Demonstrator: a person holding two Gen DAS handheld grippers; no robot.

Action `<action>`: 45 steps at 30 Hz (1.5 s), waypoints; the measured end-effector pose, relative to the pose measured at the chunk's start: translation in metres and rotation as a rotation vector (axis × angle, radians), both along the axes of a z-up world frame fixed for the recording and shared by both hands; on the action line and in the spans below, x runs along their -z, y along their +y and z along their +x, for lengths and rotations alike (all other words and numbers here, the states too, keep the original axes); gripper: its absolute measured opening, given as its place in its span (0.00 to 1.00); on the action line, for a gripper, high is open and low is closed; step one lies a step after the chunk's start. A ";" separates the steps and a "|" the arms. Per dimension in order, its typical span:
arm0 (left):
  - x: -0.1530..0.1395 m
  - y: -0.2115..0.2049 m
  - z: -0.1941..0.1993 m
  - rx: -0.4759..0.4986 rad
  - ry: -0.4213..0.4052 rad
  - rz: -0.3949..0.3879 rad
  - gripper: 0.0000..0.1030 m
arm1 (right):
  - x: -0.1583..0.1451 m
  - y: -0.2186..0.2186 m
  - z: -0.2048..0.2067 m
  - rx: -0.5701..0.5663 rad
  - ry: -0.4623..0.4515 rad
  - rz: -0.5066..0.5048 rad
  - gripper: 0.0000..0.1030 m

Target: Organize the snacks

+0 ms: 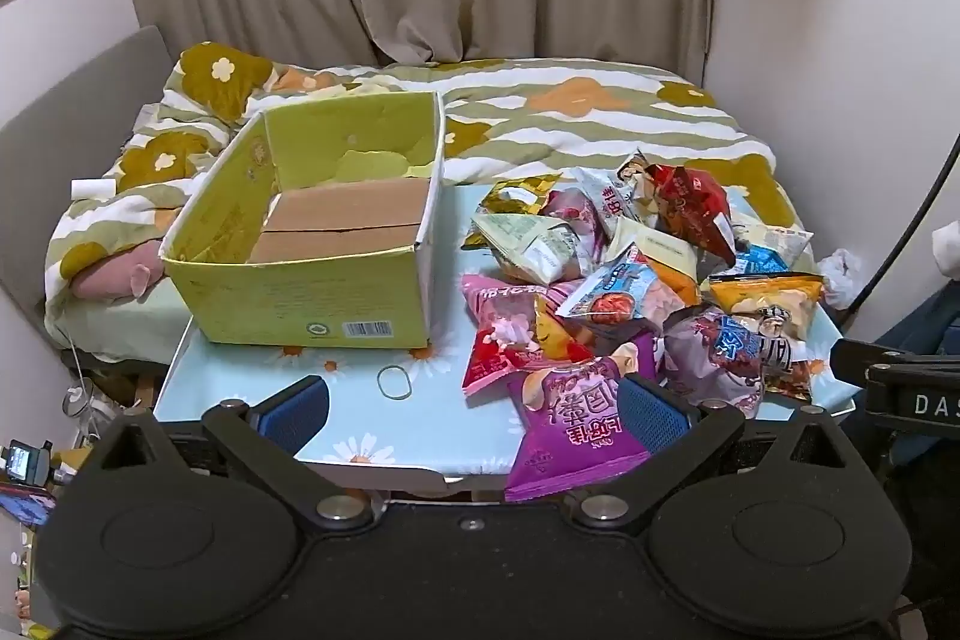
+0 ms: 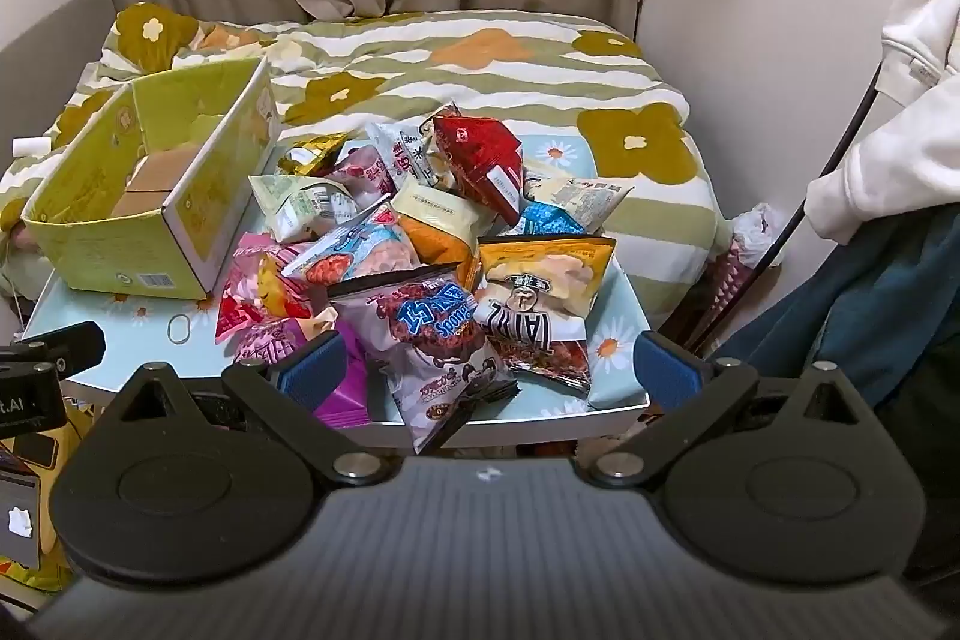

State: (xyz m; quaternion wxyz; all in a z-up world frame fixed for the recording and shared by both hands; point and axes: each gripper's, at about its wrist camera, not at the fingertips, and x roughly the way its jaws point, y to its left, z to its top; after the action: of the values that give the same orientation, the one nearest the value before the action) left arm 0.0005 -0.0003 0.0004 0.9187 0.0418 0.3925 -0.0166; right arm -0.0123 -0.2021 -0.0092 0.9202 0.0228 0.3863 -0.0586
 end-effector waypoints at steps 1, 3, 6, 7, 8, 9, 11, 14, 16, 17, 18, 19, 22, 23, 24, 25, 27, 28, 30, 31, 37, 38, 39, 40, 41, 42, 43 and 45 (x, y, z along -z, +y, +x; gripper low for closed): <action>0.000 0.000 0.000 -0.002 0.001 0.001 1.00 | 0.000 0.000 0.000 0.000 0.000 -0.002 1.00; -0.001 -0.001 0.001 -0.006 0.000 0.004 1.00 | 0.000 0.000 -0.001 -0.001 -0.002 -0.006 1.00; 0.000 -0.010 -0.002 0.013 -0.021 0.019 1.00 | -0.001 -0.001 -0.001 0.000 -0.003 -0.008 1.00; 0.000 -0.012 -0.002 0.014 -0.022 0.020 1.00 | -0.001 -0.001 -0.001 0.000 -0.004 -0.008 1.00; 0.000 -0.014 -0.003 0.015 -0.023 0.020 1.00 | -0.001 -0.001 -0.001 0.001 -0.004 -0.008 1.00; -0.001 -0.011 0.000 0.020 -0.015 0.012 1.00 | -0.001 -0.001 -0.001 0.002 -0.004 -0.007 1.00; -0.001 -0.013 0.001 0.021 -0.014 0.011 1.00 | -0.001 -0.002 -0.001 0.003 -0.005 -0.007 1.00; -0.001 -0.016 0.003 0.022 -0.012 0.007 1.00 | -0.001 -0.003 0.000 0.002 -0.005 -0.007 1.00; -0.002 -0.011 -0.001 0.025 -0.016 0.001 1.00 | -0.001 -0.003 0.000 0.003 -0.005 -0.008 1.00; -0.002 -0.012 -0.001 0.025 -0.017 0.001 1.00 | -0.001 -0.003 0.000 0.003 -0.005 -0.008 1.00; -0.002 -0.012 -0.001 0.024 -0.017 0.002 1.00 | 0.000 -0.003 0.000 0.002 -0.005 -0.007 1.00; -0.002 -0.013 0.000 0.024 -0.016 0.003 1.00 | 0.000 -0.003 0.000 0.001 -0.005 -0.007 1.00; -0.003 -0.013 0.000 0.023 -0.017 0.003 1.00 | 0.002 -0.002 -0.001 0.002 -0.006 -0.006 1.00; -0.003 -0.013 0.000 0.023 -0.017 0.003 1.00 | 0.003 -0.002 -0.001 0.002 -0.006 -0.006 1.00; -0.003 -0.013 0.000 0.023 -0.017 0.003 1.00 | 0.002 -0.003 0.001 0.002 -0.006 -0.005 1.00; -0.003 -0.013 0.000 0.024 -0.017 0.003 1.00 | 0.002 -0.004 0.001 0.003 -0.007 -0.006 1.00; -0.003 -0.013 0.000 0.024 -0.017 0.003 1.00 | -0.001 -0.005 0.003 0.002 -0.007 -0.005 1.00; -0.003 -0.013 0.000 0.024 -0.017 0.003 1.00 | -0.001 -0.005 0.003 0.003 -0.007 -0.006 1.00; -0.003 -0.013 0.000 0.025 -0.016 0.003 1.00 | -0.002 -0.005 0.004 0.003 -0.006 -0.006 1.00; -0.003 -0.012 0.000 0.025 -0.017 0.003 1.00 | -0.001 -0.005 0.003 0.002 -0.007 -0.005 1.00; -0.003 -0.012 0.000 0.024 -0.015 0.001 1.00 | 0.000 -0.006 0.004 0.001 -0.007 -0.006 1.00; -0.004 -0.013 0.000 0.023 -0.015 0.002 1.00 | 0.000 -0.006 0.004 0.001 -0.008 -0.005 1.00; -0.004 -0.013 0.000 0.023 -0.015 0.002 1.00 | -0.001 -0.006 0.004 0.001 -0.009 -0.005 1.00; -0.004 -0.013 0.000 0.023 -0.015 0.002 1.00 | 0.000 -0.006 0.004 0.001 -0.008 -0.005 1.00; -0.004 -0.013 0.001 0.022 -0.015 0.003 1.00 | 0.000 -0.006 0.004 0.001 -0.008 -0.005 1.00; -0.004 -0.013 0.001 0.022 -0.014 0.003 1.00 | 0.000 -0.006 0.005 0.001 -0.008 -0.005 1.00; -0.004 -0.013 0.001 0.022 -0.014 0.003 1.00 | 0.000 -0.006 0.005 0.001 -0.008 -0.004 1.00; -0.004 -0.014 0.003 0.019 -0.011 0.004 1.00 | 0.001 -0.006 0.005 0.001 -0.008 -0.004 1.00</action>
State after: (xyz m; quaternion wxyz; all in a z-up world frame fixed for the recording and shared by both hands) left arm 0.0038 -0.0145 0.0043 0.9206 0.0472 0.3868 -0.0241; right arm -0.0071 -0.2085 -0.0098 0.9217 0.0216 0.3826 -0.0596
